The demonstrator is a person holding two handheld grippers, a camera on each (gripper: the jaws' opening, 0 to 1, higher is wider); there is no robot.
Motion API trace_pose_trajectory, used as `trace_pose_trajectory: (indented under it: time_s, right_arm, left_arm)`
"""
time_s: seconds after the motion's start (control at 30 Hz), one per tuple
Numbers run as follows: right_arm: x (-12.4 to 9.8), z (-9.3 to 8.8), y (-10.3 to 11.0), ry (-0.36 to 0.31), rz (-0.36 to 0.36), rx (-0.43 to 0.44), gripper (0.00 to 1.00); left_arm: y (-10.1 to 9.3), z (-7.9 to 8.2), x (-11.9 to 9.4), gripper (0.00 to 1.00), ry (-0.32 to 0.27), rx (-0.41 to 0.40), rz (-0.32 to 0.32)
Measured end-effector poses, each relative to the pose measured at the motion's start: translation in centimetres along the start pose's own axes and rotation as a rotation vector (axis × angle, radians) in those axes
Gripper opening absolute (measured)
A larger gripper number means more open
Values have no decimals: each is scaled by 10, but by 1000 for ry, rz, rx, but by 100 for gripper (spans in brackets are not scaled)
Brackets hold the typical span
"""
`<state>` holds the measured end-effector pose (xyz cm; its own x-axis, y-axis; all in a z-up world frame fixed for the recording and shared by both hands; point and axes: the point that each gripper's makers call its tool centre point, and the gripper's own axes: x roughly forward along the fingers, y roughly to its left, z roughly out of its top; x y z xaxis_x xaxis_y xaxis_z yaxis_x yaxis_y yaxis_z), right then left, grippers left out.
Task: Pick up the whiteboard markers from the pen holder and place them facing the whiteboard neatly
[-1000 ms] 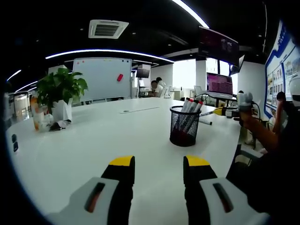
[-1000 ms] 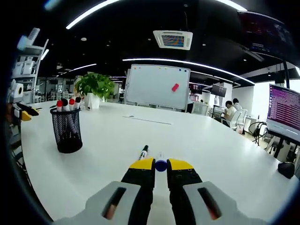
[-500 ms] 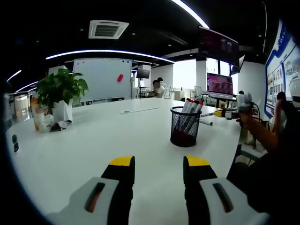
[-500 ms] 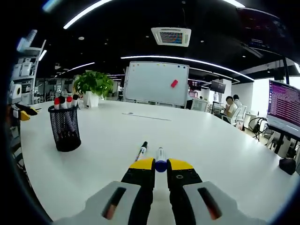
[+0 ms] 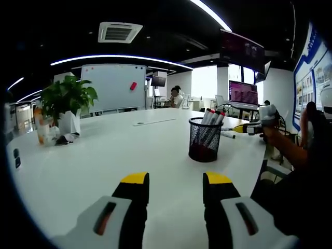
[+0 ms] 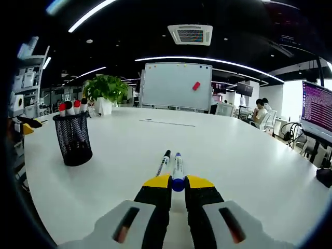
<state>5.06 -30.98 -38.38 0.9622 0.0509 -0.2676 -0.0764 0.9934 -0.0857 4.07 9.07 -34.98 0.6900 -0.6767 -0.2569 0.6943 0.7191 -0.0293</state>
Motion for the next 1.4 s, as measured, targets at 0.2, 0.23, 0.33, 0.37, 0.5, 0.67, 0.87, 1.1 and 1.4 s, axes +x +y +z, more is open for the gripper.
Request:
trace_pose_trajectory:
  time_s: [0.2, 0.23, 0.33, 0.37, 0.5, 0.67, 0.87, 1.1, 1.4]
  right_arm:
    - [0, -4, 1, 19, -1, 1, 13]
    - [0, -4, 1, 20, 0, 4, 13]
    - [0, -6, 2, 27, 4, 11, 13]
    - [0, -7, 2, 33, 7, 14, 13]
    - [1, -14, 3, 71, 1, 40, 13]
    - [1, -17, 1, 87, -14, 39, 13]
    - [2, -17, 4, 95, -7, 40, 13]
    - [7, -22, 0, 122, -6, 47, 13]
    - [9, -19, -4, 105, -11, 37, 15]
  left_arm:
    - [0, -1, 1, 43, 3, 0, -4]
    - [0, -1, 1, 43, 3, -1, -3]
    - [-1, -1, 1, 43, 4, -1, -3]
    - [-1, -1, 1, 43, 5, -1, -4]
    - [-2, -1, 1, 43, 4, 0, -5]
    - [-2, -1, 1, 43, 4, 1, -5]
    - [-3, -2, 2, 43, 7, -2, -9]
    - [-3, -3, 2, 43, 8, -5, -10]
    - [-3, -4, 3, 43, 13, -7, -11]
